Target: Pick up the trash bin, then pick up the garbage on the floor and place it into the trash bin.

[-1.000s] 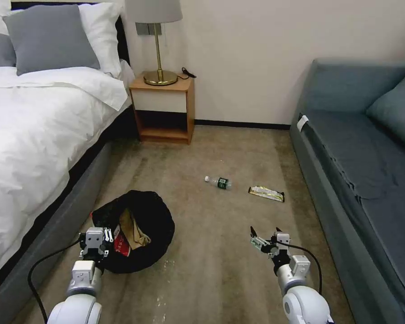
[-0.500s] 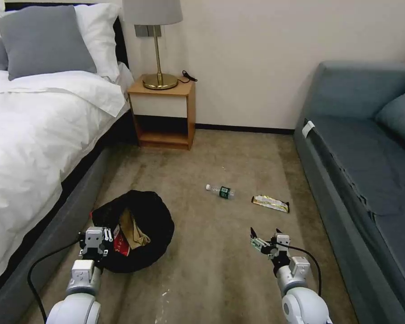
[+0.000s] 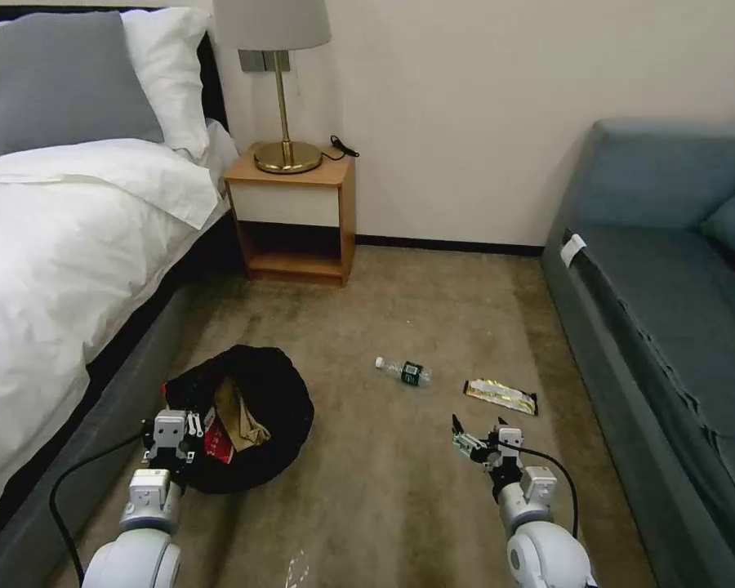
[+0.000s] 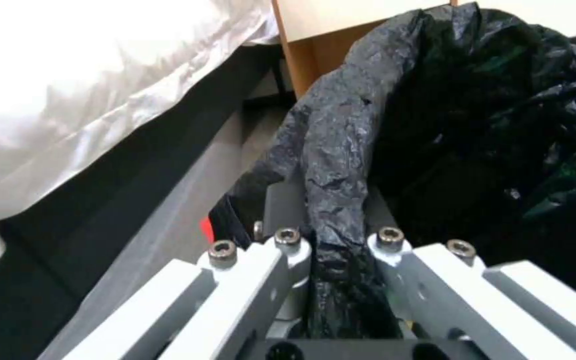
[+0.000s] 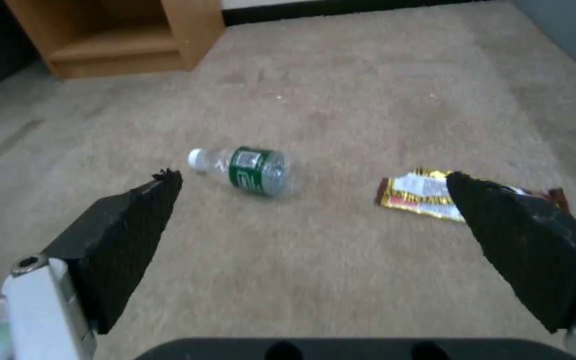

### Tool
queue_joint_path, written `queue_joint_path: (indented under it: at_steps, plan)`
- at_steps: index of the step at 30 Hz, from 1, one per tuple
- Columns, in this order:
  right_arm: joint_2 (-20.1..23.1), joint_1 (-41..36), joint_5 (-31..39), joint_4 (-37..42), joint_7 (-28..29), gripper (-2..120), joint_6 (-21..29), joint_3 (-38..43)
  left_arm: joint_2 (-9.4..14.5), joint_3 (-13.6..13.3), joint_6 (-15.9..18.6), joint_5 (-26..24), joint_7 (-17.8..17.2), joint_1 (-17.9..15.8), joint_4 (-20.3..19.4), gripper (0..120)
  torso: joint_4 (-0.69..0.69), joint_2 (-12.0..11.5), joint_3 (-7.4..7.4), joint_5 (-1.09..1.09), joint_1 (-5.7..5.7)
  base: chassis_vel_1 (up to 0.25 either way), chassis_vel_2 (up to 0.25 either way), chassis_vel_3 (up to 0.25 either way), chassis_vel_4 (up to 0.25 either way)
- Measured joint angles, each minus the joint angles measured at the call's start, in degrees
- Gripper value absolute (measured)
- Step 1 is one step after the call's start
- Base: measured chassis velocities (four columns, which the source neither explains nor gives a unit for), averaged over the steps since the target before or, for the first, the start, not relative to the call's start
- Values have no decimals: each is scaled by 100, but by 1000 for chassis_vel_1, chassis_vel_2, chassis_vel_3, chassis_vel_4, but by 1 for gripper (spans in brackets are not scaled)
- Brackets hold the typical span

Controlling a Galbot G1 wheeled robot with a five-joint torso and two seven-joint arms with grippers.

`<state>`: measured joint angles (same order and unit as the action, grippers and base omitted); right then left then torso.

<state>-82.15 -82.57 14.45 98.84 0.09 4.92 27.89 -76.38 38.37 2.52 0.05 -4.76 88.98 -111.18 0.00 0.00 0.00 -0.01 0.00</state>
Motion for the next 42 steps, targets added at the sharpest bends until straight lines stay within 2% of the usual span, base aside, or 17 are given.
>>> queue_joint_path:
  at_steps: [32,42]
  plan:
    - [61,21,-59,-72,-68,100,-103,-2,-76,-84,-56,62,26,-22,88,3,0,0,0,1,0,-145,144,146,-148]
    - [214,-9,-250,35,-291,100,-195,-51,-68,-106,-78,65,54,-30,87,3,0,0,0,0,0,-149,145,135,-140]
